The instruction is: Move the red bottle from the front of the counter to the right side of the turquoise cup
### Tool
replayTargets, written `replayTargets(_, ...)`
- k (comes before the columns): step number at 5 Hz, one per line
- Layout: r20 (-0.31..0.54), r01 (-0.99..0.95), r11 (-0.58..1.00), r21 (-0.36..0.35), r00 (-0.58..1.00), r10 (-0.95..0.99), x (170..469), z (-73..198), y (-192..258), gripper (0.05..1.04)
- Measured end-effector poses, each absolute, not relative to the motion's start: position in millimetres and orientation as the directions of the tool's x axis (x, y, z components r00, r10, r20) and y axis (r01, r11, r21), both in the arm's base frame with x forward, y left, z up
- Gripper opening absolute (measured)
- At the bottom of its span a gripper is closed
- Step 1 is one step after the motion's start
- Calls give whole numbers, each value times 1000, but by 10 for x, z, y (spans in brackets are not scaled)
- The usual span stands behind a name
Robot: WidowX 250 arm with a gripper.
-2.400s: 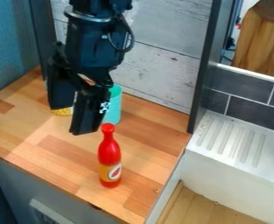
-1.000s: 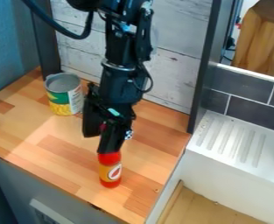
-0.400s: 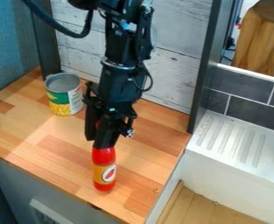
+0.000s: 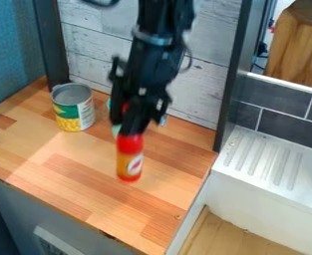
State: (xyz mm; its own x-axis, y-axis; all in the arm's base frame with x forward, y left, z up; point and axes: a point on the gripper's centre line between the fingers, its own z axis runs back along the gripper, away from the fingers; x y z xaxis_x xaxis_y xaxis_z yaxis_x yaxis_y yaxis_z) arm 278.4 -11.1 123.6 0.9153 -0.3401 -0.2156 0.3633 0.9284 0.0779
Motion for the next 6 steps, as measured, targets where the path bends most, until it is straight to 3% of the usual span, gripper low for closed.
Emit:
replayTargets(1, -101, 353, 928, 120, 934, -343, 2998, 1347, -126, 359)
replayTargets(2, -29, 378, 920, 103, 926, -377, 3198, 1336, -155, 359)
replayTargets(4, -65, 361, 924, 125, 933, -355, 3498, 1148, -76, 359)
replayTargets(6, -149, 370, 926, 72, 922, -357, 3662, 830, -133, 359)
